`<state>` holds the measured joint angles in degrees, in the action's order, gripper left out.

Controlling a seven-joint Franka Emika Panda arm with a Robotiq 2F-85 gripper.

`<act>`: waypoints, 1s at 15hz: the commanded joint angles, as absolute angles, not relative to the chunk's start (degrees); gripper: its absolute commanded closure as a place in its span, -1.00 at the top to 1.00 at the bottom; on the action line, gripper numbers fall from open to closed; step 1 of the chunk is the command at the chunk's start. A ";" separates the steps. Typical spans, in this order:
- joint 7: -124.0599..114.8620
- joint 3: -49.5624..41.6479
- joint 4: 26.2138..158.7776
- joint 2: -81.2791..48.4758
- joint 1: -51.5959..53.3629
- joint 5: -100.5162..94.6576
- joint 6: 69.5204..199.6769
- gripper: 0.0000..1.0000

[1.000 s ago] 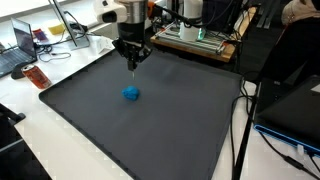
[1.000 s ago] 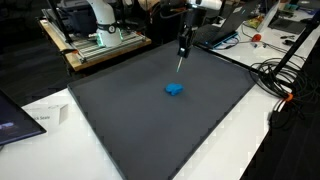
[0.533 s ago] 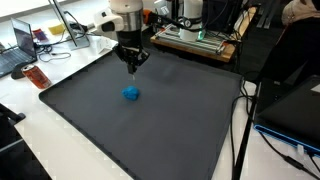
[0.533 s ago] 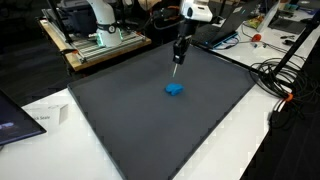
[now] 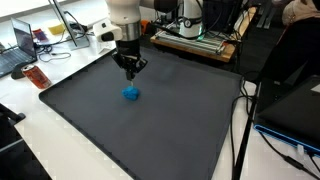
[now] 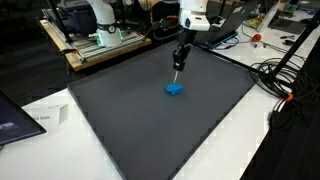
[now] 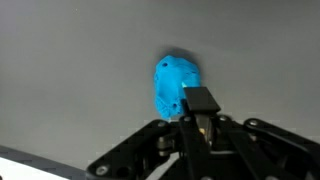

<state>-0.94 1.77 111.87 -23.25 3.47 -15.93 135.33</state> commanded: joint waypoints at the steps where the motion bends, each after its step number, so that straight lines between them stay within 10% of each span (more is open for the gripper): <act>1: -0.62 0.73 112.21 -24.18 3.59 -15.36 137.49 -0.94; 15: 0.30 1.11 112.98 -22.95 3.31 -13.85 136.82 -0.94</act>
<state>-0.94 0.99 111.80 -25.19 3.53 -15.93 136.72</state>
